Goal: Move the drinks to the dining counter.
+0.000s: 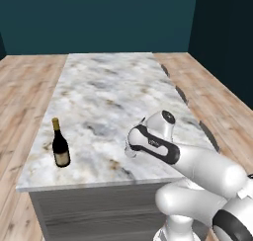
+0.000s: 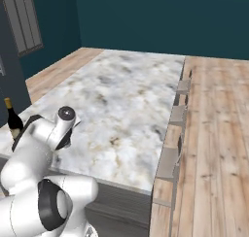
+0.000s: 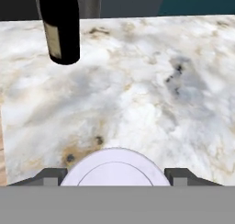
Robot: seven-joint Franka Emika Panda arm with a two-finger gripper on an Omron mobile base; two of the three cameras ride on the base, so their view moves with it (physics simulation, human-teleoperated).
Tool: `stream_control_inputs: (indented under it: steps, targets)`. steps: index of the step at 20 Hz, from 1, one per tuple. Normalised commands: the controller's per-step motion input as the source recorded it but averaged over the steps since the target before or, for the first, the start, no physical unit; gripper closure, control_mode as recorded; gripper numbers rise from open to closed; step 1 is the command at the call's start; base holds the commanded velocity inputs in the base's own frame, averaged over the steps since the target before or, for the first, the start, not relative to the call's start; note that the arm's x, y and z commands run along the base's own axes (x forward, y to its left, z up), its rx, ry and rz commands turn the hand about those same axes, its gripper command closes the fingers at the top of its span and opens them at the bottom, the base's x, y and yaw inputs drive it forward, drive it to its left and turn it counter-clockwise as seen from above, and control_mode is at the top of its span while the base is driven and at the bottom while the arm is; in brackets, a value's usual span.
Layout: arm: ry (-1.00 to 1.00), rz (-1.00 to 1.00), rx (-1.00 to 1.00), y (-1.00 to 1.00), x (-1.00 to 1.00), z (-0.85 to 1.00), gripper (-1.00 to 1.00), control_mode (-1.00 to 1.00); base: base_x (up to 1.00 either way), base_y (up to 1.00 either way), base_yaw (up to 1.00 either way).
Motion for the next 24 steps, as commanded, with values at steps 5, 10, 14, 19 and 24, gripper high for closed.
stream_control_inputs:
  steps: [5, 10, 14, 19, 24]
  targets:
    - [0.01, 0.04, 0.00, 0.00, 0.08, -0.09, 1.00, -1.00, 0.00, 0.00, 0.00]
    - [0.02, 0.05, 0.00, 0.00, 0.09, -0.12, 1.00, -1.00, 0.00, 0.00, 0.00]
    - [0.04, 0.06, 0.00, 0.00, 0.04, -0.16, 1.00, -1.00, 0.00, 0.00, 0.00]
    - [0.08, 0.06, 0.00, 0.00, 0.13, -0.21, 1.00, -1.00, 0.00, 0.00, 0.00]
    - [0.03, 0.06, 0.00, 0.00, 0.13, -0.20, 1.00, -1.00, 0.00, 0.00, 0.00]
